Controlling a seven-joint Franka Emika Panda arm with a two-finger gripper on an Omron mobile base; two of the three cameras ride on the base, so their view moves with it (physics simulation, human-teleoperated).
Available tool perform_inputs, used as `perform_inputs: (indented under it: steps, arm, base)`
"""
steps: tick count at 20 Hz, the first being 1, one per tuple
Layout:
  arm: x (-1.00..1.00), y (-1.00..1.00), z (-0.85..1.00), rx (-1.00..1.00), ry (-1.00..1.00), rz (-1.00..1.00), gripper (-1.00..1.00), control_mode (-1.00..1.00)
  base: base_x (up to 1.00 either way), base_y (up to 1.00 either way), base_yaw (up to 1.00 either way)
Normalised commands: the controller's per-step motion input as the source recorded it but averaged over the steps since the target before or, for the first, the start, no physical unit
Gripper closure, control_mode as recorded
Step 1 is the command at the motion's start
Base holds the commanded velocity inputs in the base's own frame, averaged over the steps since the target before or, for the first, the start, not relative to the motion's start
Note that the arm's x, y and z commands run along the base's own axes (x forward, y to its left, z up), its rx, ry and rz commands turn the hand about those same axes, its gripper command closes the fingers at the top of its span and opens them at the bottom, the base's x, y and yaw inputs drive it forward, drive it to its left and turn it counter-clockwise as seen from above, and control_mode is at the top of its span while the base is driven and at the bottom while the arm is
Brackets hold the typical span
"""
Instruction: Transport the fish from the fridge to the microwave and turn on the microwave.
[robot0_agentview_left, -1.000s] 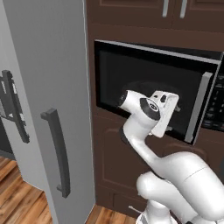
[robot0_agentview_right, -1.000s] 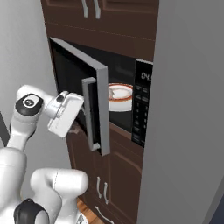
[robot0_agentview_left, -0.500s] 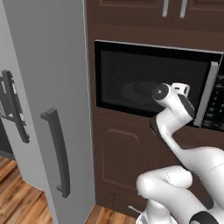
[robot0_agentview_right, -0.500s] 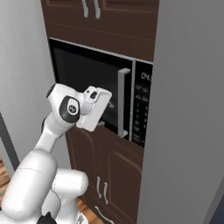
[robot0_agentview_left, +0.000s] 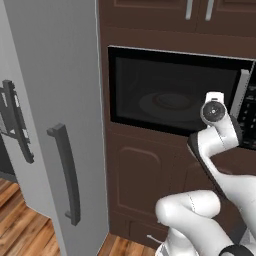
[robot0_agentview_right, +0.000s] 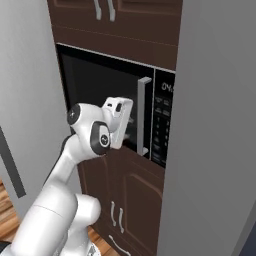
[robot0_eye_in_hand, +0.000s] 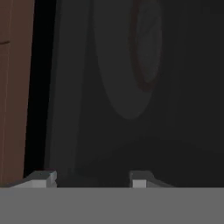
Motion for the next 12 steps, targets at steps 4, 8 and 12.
perform_inputs:
  steps: [4,8,12]
  arm:
    - [0.49,0.14,-0.25,0.00,0.00,0.25,-1.00,-1.00]
    - [0.29,0.70,-0.31,-0.09,0.02,0.21,-1.00,-1.00]
    - [0.25,0.86,-0.27,-0.11,0.08,0.18,-1.00,-1.00]
  base:
    - [0.00,0.00,0.00]
    - [0.00,0.00,0.00]
    - [0.00,0.00,0.00]
